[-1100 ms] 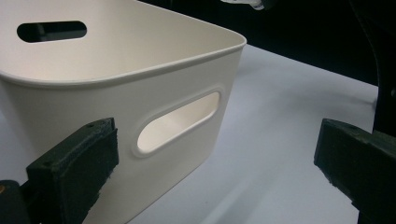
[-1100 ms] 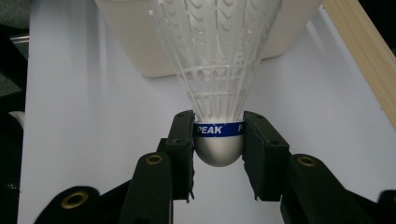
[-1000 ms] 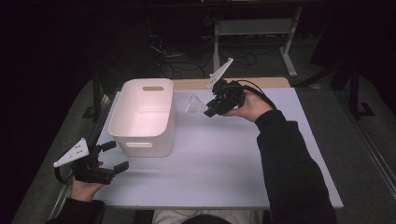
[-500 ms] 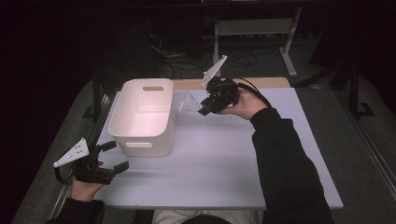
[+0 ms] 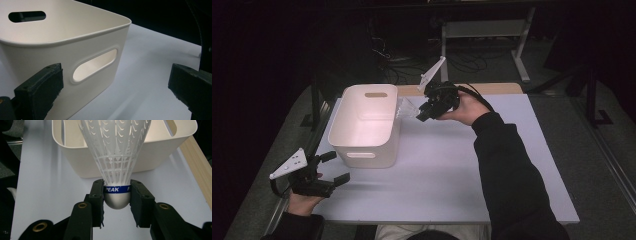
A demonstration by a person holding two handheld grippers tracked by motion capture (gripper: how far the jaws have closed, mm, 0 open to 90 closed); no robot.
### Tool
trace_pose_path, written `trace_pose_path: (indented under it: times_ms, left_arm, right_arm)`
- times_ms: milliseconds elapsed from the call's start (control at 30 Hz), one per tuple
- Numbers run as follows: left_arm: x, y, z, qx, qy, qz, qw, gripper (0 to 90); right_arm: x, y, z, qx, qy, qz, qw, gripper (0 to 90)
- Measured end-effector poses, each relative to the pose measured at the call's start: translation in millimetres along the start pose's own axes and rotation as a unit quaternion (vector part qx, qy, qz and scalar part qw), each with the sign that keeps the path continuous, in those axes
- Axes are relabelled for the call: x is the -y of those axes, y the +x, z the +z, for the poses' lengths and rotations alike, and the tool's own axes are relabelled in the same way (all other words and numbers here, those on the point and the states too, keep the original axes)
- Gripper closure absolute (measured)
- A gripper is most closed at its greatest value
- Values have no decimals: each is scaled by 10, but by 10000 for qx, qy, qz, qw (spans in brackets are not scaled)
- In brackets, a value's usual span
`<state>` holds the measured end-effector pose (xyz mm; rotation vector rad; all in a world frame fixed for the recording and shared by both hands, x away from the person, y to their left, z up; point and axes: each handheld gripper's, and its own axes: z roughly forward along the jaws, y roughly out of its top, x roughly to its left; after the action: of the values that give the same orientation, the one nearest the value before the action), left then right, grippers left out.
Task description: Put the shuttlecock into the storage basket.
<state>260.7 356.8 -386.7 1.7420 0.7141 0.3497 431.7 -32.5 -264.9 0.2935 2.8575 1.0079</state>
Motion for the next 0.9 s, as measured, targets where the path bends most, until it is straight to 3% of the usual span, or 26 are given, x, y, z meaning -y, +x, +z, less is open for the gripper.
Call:
trace_pose_path:
  times_ms: [900]
  left_arm:
    - [1,0,-9,12,8,21,10000,0]
  right_arm:
    - [-307,17,128,-143,-77,-156,9997,642]
